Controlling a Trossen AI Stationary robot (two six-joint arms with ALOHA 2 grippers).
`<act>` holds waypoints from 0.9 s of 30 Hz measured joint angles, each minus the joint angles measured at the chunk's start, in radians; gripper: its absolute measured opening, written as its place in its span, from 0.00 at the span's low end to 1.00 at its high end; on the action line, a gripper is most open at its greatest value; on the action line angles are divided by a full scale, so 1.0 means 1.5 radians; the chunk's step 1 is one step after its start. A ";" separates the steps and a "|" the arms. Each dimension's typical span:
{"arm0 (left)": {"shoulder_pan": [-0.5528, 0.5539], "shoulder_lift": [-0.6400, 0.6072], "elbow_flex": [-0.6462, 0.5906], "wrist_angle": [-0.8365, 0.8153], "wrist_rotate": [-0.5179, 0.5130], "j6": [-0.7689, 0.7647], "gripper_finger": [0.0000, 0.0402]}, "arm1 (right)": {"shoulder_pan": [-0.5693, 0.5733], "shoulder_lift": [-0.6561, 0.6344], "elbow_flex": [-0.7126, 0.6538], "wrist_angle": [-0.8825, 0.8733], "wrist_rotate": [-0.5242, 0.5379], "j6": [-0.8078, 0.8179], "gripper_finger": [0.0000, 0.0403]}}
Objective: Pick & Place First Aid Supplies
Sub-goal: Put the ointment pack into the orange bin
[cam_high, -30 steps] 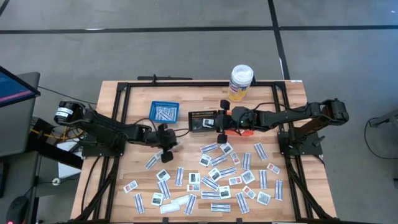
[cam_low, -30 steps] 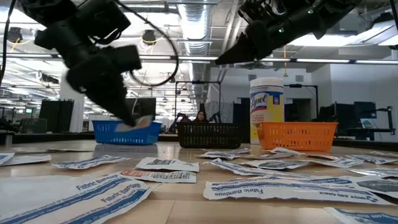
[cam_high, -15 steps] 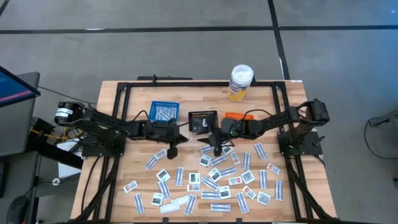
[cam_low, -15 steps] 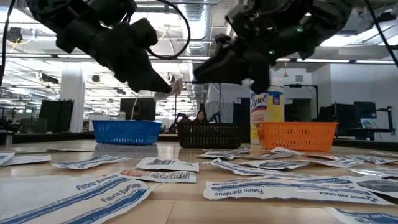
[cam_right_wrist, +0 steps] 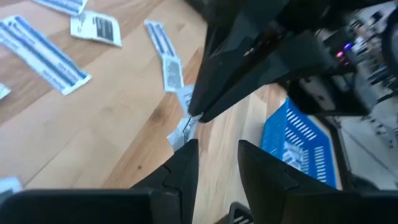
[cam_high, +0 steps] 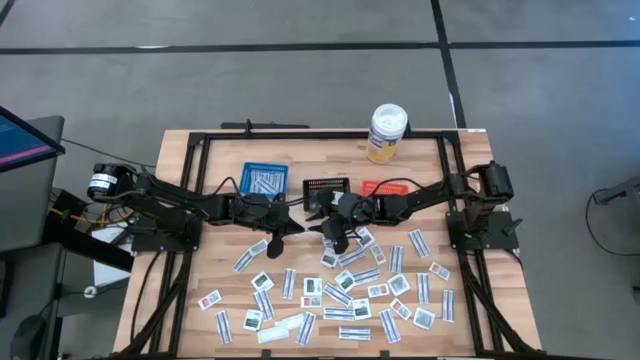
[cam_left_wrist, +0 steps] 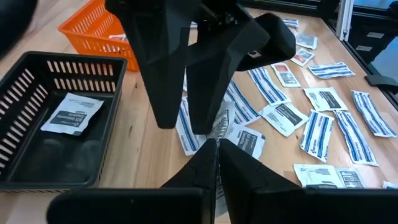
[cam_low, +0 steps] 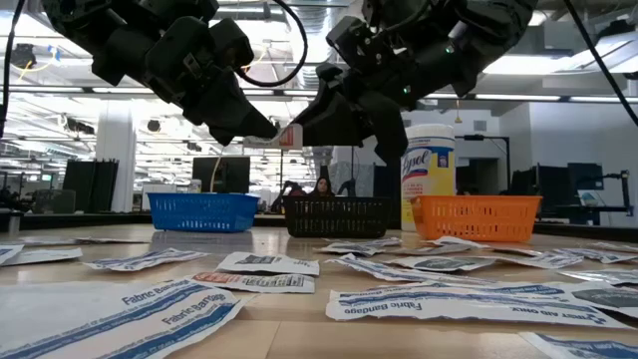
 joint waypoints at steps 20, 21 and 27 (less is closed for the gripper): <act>0.000 -0.001 0.001 0.071 -0.002 0.000 0.03 | 0.006 -0.054 0.000 -0.104 -0.024 0.058 0.26; 0.000 -0.001 0.001 0.071 -0.007 0.002 0.03 | 0.006 -0.054 0.000 -0.105 -0.024 0.053 0.26; 0.000 -0.001 0.001 0.073 -0.019 0.021 0.02 | 0.006 -0.056 0.000 -0.066 -0.023 0.047 0.26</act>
